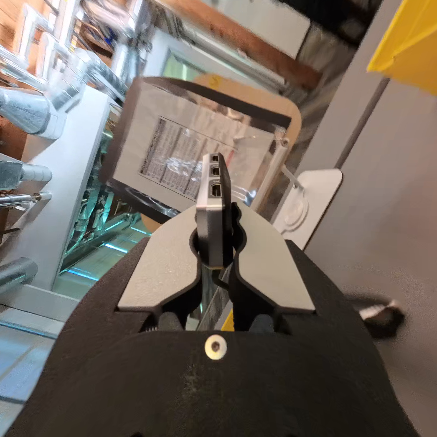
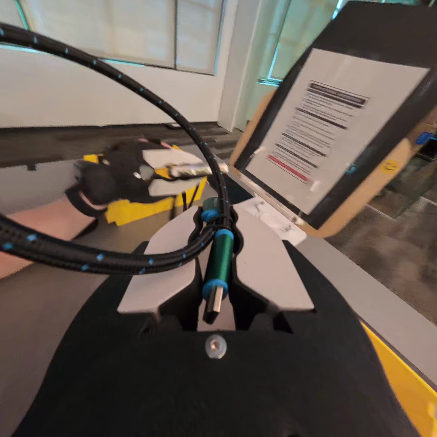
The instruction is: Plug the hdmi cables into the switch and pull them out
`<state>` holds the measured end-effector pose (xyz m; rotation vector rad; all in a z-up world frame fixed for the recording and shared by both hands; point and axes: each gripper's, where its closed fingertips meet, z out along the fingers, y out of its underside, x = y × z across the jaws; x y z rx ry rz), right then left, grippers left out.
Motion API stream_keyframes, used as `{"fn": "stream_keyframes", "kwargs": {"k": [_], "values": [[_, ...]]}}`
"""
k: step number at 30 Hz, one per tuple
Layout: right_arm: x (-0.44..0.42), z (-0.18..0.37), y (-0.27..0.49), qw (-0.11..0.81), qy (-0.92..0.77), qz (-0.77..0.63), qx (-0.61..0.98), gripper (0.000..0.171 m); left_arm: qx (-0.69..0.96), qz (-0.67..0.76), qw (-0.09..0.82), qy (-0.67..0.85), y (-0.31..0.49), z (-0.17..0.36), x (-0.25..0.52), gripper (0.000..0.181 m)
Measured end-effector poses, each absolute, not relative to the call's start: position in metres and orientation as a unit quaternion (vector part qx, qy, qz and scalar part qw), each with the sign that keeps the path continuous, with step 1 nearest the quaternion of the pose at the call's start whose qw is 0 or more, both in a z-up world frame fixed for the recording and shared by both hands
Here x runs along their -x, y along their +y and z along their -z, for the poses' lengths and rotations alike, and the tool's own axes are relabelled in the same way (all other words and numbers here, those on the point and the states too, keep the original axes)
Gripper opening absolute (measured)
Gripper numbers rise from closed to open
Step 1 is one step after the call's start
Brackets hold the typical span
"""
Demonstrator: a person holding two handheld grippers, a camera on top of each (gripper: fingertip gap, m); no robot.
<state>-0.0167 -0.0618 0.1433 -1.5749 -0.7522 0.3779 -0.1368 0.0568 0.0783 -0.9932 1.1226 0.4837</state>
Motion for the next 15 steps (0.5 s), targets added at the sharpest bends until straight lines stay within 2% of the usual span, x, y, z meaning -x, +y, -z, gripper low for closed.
{"fn": "stream_keyframes", "kwargs": {"k": [2,5,9,15], "values": [[0.002,-0.142,-0.063,0.613,-0.328,-0.181,0.696,0.021,0.435,-0.206,0.724,0.494,0.045,-0.094,0.138,0.021],[-0.031,-0.111,-0.055,0.545,-0.333,-0.169,0.751,0.022,0.453,-0.175,0.716,0.501,0.036,-0.1,0.132,0.021],[-0.084,-0.032,-0.074,0.359,-0.336,-0.239,0.837,0.022,0.471,-0.152,0.707,0.505,0.033,-0.102,0.135,0.021],[-0.161,0.067,-0.113,0.147,-0.269,-0.24,0.921,0.022,0.486,-0.132,0.689,0.522,0.031,-0.1,0.134,0.021]]}}
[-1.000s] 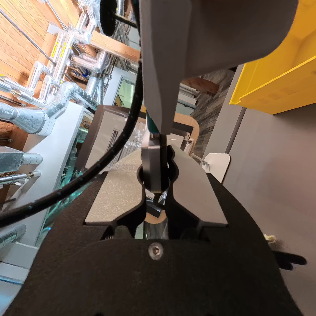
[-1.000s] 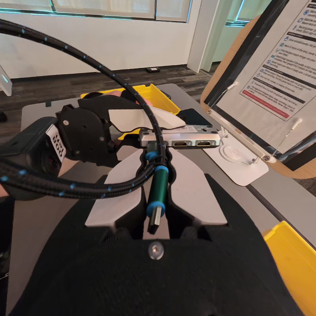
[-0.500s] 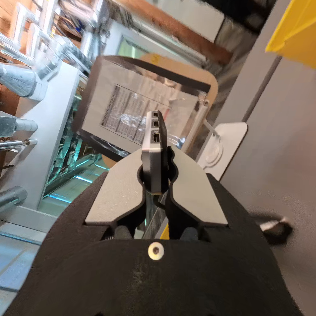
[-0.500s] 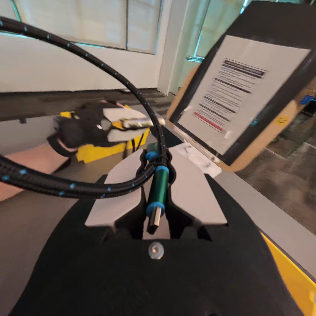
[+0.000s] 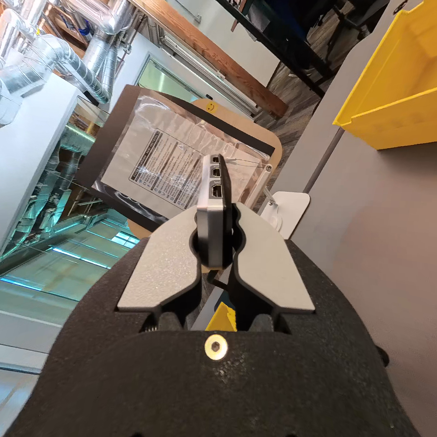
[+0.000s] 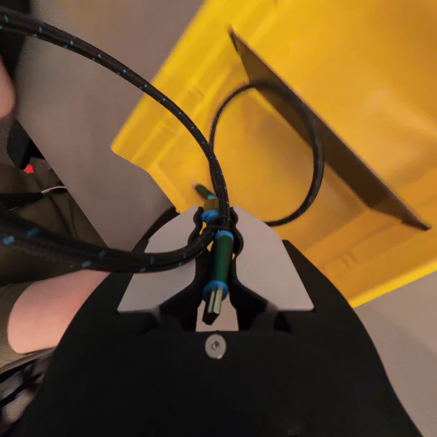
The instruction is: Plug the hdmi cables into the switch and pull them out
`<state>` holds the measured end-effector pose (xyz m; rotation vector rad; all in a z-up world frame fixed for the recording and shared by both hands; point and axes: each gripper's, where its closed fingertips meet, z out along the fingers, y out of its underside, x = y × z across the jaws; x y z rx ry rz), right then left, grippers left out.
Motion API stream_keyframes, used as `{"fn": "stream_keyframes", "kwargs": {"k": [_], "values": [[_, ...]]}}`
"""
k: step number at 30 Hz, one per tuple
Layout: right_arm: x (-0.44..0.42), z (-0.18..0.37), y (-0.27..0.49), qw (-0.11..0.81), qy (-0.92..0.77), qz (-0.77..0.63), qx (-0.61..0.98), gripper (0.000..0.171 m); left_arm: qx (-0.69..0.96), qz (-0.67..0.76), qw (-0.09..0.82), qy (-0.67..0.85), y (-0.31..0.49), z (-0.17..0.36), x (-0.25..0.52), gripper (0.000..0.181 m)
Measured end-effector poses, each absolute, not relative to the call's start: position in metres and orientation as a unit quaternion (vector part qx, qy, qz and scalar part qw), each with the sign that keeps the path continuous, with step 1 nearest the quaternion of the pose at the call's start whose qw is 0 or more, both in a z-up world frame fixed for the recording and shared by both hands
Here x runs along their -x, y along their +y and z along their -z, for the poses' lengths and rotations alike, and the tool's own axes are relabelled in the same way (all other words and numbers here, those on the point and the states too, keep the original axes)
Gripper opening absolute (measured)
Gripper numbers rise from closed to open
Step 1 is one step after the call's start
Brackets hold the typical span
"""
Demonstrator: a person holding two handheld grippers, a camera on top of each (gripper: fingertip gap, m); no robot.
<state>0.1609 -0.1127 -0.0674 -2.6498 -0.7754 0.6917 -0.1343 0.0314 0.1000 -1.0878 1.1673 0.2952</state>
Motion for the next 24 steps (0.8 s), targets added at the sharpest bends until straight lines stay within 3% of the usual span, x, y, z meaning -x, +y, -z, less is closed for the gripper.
{"fn": "stream_keyframes", "kwargs": {"k": [5,8,10,16,20,24], "values": [[-0.173,0.11,-0.122,0.009,-0.212,-0.228,0.95,0.022,0.48,-0.14,0.679,0.538,0.027,-0.096,0.126,0.021],[-0.172,0.114,-0.116,-0.006,-0.181,-0.251,0.951,0.022,0.475,-0.135,0.675,0.548,0.022,-0.094,0.121,0.021],[-0.17,0.108,-0.108,0.032,-0.187,-0.265,0.945,0.024,0.474,-0.125,0.671,0.556,0.017,-0.093,0.118,0.021],[-0.192,0.063,-0.092,0.162,-0.146,-0.194,0.957,0.051,0.471,-0.087,0.677,0.559,0.01,-0.098,0.118,0.021],[-0.185,0.007,-0.091,0.27,-0.187,-0.099,0.939,0.048,0.462,-0.061,0.67,0.578,0.001,-0.096,0.115,0.021],[-0.13,-0.069,-0.067,0.447,-0.344,0.043,0.825,0.05,0.425,-0.02,0.665,0.614,-0.022,-0.094,0.104,0.021]]}}
